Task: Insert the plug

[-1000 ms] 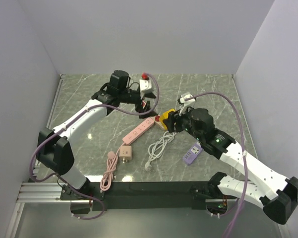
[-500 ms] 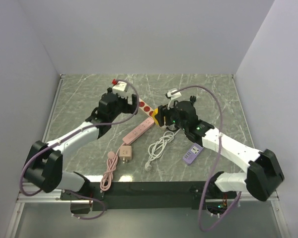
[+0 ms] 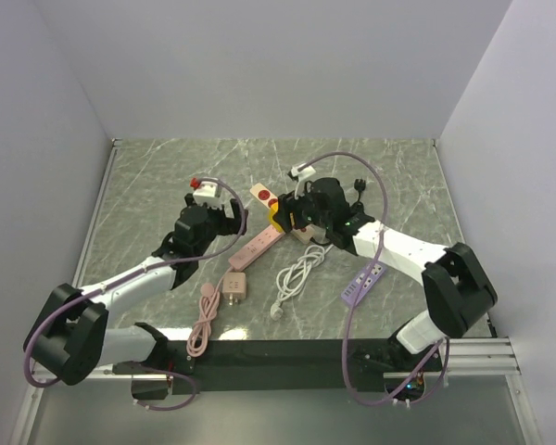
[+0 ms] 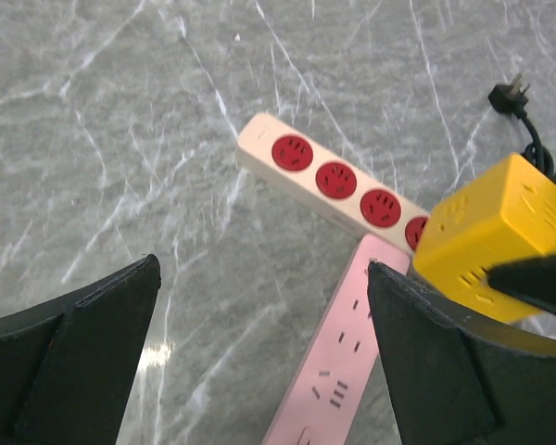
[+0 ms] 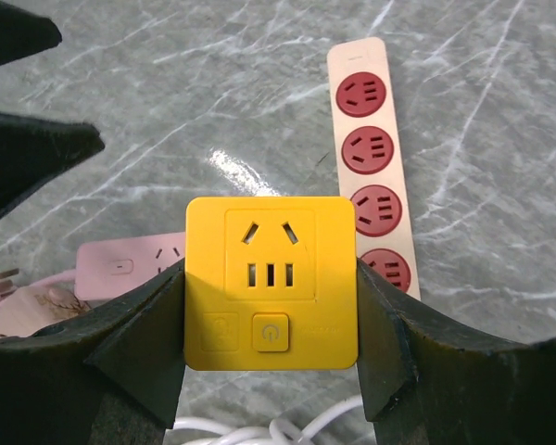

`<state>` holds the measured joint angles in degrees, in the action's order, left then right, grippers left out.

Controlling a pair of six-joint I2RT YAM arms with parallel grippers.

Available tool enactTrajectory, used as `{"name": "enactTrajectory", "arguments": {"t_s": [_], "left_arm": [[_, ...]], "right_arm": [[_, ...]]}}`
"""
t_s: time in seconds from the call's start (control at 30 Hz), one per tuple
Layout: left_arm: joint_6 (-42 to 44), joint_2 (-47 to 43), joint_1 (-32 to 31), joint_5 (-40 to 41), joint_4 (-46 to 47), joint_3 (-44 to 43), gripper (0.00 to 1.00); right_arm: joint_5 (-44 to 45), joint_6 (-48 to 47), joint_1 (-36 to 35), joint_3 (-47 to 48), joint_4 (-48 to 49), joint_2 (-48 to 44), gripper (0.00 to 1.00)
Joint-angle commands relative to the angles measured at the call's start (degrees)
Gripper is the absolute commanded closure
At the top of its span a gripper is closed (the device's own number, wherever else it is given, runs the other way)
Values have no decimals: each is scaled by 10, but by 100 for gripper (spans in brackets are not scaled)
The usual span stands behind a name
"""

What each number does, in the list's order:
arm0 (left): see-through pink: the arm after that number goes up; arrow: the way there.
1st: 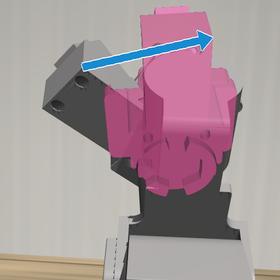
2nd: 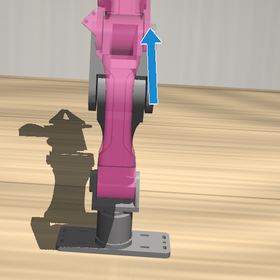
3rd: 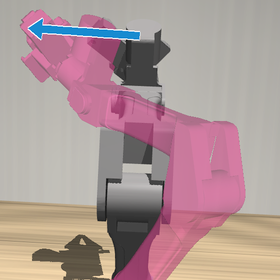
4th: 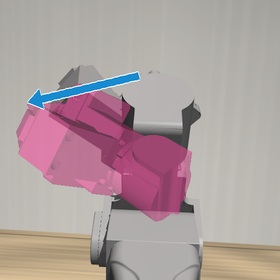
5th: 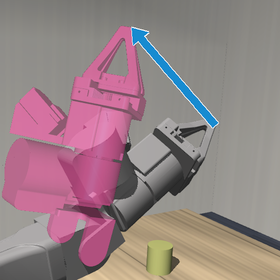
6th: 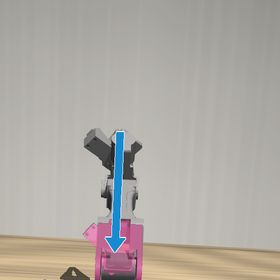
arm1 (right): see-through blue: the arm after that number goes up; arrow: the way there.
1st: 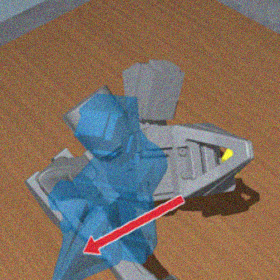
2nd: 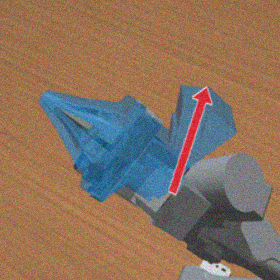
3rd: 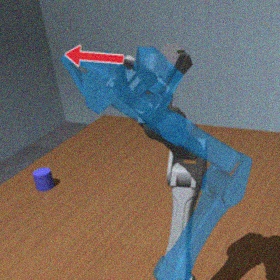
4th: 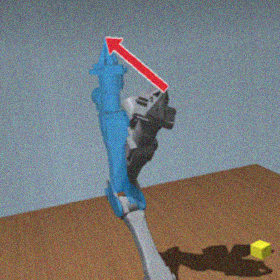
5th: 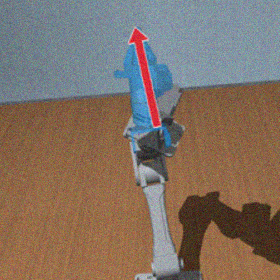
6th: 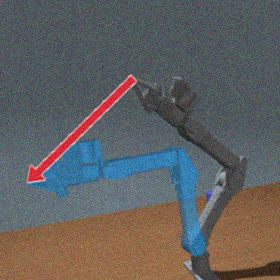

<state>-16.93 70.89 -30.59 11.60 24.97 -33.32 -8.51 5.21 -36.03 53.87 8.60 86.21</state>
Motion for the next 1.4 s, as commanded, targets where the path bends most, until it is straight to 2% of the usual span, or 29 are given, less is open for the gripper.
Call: {"name": "enactTrajectory", "arguments": {"t_s": [0.0, 0.23, 0.8, 1.37], "left_arm": [[-9, -28, -4, -22, 38, 26, 1], [-17, -23, -14, -67, 45, 59, 1], [-5, 95, -47, -72, 12, 21, 2], [5, 141, -53, -68, -14, -3, 4]], "right_arm": [[-35, -22, 5, 38, 51, 18, 100], [-45, -39, 7, 74, 38, 66, 100], [-33, -71, 7, 72, 21, 102, 100], [-13, -76, 8, 84, 18, 135, 100]]}}
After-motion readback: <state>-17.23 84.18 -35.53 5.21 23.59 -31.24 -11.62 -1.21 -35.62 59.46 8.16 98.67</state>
